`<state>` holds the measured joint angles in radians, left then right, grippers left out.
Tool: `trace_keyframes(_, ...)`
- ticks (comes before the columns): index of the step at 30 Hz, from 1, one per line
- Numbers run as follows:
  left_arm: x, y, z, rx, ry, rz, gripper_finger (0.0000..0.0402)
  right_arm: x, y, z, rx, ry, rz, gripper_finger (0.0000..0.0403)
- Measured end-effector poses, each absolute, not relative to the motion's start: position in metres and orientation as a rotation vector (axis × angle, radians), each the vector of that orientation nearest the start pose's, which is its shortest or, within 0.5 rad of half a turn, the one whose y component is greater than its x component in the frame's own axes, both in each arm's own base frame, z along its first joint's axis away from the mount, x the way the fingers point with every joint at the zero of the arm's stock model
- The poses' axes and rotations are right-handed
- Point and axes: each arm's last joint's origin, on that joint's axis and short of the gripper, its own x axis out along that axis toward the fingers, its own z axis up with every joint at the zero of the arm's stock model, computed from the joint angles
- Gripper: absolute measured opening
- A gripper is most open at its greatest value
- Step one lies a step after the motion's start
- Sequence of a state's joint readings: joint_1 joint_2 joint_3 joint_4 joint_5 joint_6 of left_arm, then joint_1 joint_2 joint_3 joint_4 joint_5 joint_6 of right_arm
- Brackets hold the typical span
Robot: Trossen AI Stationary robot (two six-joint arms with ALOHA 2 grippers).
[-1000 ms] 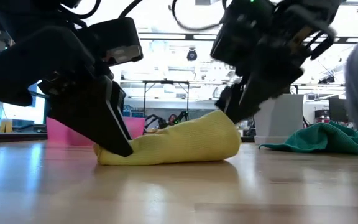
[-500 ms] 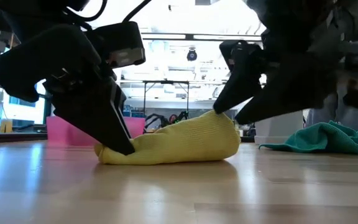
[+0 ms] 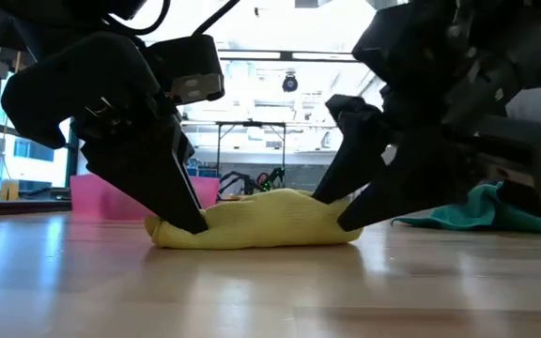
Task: Roll microfiber towels into tight, uniform cylinder then place into a basket
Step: Roll the yellow microfiber cloth
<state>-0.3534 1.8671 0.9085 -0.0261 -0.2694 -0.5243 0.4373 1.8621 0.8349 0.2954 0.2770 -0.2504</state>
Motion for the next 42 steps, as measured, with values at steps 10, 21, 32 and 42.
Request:
trace_keyframes(10,0.324,-0.113,0.111,-0.219,0.915,0.117,0.0066,0.321,0.120,0.110,-0.452,0.729,0.157,0.0174)
trace_keyframes(21,0.325,-0.113,0.112,-0.226,0.901,0.107,0.0071,0.322,0.105,0.106,-0.103,0.838,0.167,0.0167)
trace_keyframes(32,0.324,-0.113,0.114,-0.142,0.898,0.086,0.0119,0.320,0.101,0.103,0.089,0.917,0.153,0.0012)
trace_keyframes(42,0.319,-0.109,0.142,0.075,0.898,0.167,0.0144,0.321,0.087,0.102,0.400,1.013,0.300,0.0011)
